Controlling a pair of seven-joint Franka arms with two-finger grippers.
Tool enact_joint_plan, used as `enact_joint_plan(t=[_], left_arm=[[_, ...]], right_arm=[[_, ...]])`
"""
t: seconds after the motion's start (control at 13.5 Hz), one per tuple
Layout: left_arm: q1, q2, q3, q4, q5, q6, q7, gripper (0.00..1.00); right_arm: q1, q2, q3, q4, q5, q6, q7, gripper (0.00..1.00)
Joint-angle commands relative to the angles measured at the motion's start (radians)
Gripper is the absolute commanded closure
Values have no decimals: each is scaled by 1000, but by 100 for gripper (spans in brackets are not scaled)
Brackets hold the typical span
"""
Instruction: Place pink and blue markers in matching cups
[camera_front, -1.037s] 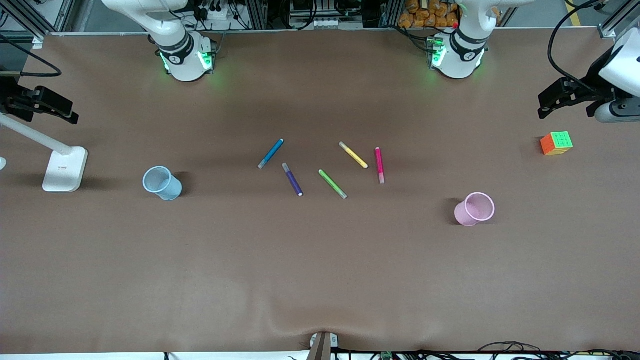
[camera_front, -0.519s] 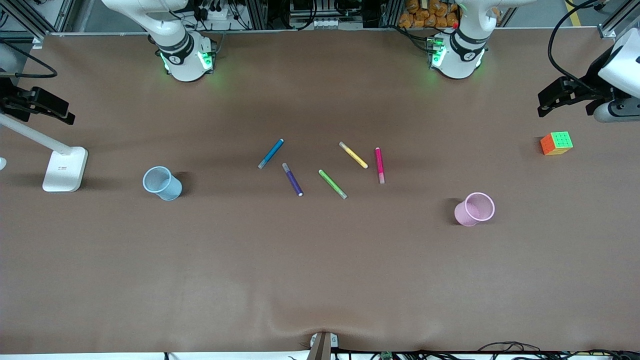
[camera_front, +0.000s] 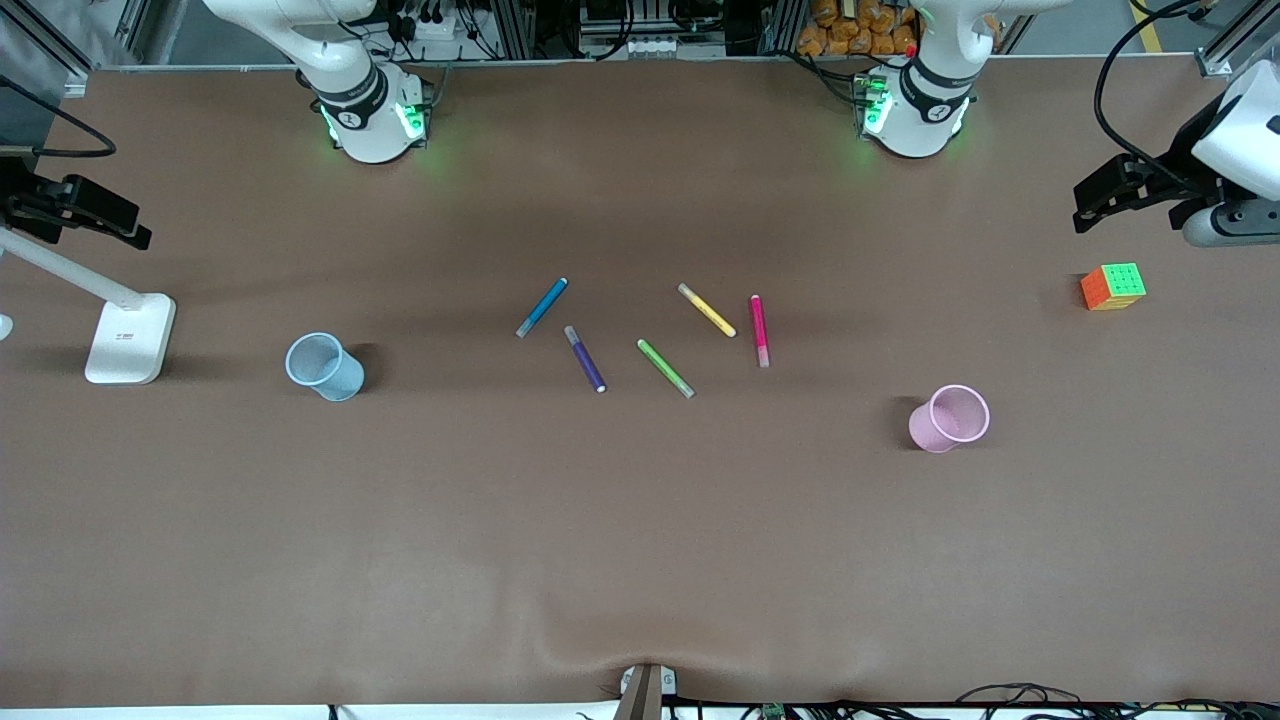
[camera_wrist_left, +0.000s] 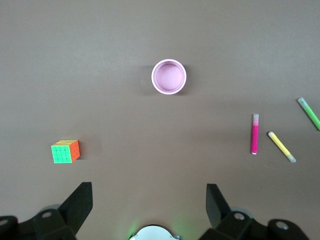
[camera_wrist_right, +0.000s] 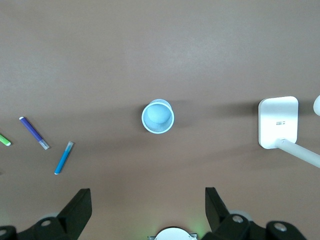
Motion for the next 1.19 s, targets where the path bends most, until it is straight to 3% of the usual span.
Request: enact_joint_plan(t=[0.0,0.3,0.59,1.11], left_arm=[[-3,20,0,20,-15,-23,1,0],[-17,54,0,21,-18,-41,-8,0],[-21,95,0,1,-134,-41,-108,0],[-151,239,0,-22,-115,-6,-211,0]], right_arm=[[-29,-11,9,-13,8,-1,4,0],[-61,-10,9,-13,37,2,2,0],[-52,-10,12,-11,37,2,4,0],[-58,35,10,-2,25,4,2,0]])
